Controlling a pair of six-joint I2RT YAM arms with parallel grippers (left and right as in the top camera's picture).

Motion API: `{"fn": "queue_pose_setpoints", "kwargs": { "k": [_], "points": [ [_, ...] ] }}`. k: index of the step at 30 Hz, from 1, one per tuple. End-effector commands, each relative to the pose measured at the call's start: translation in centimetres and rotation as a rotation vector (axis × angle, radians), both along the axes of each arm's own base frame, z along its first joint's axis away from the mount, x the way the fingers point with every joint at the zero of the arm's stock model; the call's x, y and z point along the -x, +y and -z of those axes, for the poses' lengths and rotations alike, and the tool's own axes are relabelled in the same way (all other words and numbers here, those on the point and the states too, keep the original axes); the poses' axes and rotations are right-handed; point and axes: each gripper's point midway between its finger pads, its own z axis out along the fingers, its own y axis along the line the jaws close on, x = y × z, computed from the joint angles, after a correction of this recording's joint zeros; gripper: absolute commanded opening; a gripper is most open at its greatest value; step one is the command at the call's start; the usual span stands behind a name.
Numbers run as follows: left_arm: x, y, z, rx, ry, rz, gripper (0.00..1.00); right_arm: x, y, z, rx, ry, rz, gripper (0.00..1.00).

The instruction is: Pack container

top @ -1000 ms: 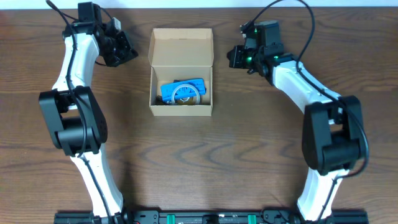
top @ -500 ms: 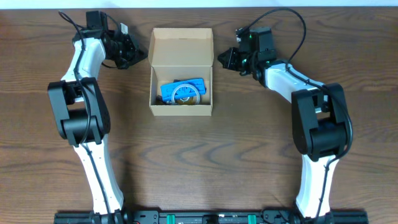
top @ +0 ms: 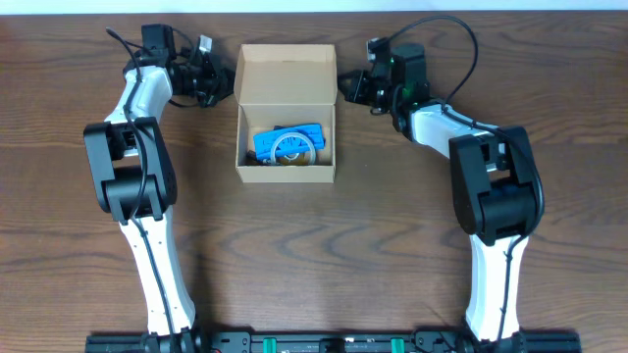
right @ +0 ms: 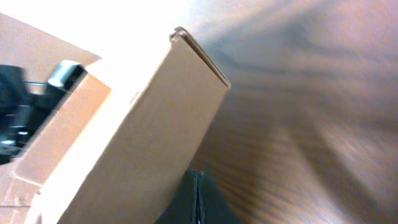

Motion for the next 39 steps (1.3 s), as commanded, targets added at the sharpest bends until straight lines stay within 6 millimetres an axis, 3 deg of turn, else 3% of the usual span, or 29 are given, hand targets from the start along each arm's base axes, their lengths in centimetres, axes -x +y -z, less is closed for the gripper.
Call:
{"fn": "queue_pose_setpoints", "kwargs": {
  "k": [1,11,19,25,33,39],
  "points": [
    [0.0,-0.9,-1.9,0.101,-0.035,0.045,0.05,0.1,1.6,-2.0,-0.051,-0.065,-0.076,0.01],
    [0.3,-1.5,-5.6,0.136,-0.126,0.111,0.05,0.1,2.4,-4.2,-0.075,-0.126,-0.135,0.01],
    [1.5,-0.5,-7.5,-0.043,-0.099,0.147,0.05,0.7,2.3,-7.9,-0.043,-0.210,-0.163,0.01],
    [3.1,0.0,-8.9,-0.152,-0.084,0.203,0.05,2.1,2.1,-10.0,0.023,-0.244,-0.206,0.02],
    [5.1,-0.6,-10.3,-0.175,-0.061,0.269,0.05,4.4,1.9,-13.7,0.076,-0.306,-0.265,0.01],
    [7.2,0.1,-10.7,-0.259,0.000,0.316,0.05,7.3,2.6,-15.6,0.116,-0.308,-0.326,0.01]
  ]
}}
